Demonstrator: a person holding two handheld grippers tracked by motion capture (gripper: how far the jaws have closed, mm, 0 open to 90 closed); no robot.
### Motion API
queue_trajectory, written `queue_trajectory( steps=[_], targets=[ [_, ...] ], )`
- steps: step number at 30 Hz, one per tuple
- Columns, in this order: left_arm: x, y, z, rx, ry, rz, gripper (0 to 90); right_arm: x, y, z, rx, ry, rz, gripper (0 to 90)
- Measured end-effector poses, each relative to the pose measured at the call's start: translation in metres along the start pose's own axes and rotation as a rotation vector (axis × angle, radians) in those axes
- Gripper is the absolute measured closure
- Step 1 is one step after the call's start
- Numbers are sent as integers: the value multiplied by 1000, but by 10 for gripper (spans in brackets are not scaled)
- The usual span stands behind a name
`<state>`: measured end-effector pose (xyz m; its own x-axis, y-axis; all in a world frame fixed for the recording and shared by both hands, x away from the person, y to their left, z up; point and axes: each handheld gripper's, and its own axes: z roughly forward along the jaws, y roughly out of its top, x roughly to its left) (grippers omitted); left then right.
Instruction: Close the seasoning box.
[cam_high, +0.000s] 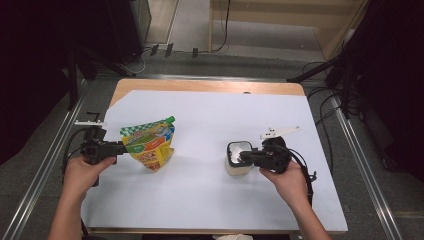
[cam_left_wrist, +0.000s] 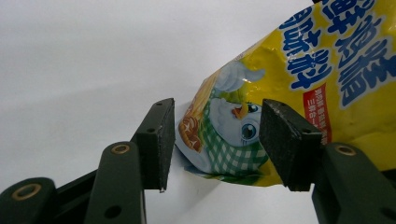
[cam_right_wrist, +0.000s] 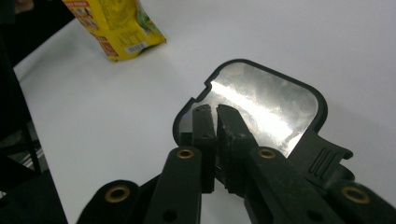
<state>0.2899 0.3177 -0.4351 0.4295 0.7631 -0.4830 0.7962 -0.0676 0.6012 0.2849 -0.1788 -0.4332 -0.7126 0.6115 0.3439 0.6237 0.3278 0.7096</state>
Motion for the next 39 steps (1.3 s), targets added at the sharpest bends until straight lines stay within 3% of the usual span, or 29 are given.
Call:
queue_trajectory(
  steps=[6, 12, 24, 39],
  targets=[
    [0, 0, 0, -1, 13, -3, 466, -5, -1, -11, -46, -17, -29, 698],
    [0, 0, 1, -1, 15, -2, 465, -17, 1, -24, -96, -56, -18, 562],
    [1, -4, -1, 2, 22, 3, 463, -37, -5, -33, -129, -145, -10, 500],
    [0, -2, 3, 5, 29, 17, 457, -62, -21, -44, -164, -185, 37, 411]
  ],
)
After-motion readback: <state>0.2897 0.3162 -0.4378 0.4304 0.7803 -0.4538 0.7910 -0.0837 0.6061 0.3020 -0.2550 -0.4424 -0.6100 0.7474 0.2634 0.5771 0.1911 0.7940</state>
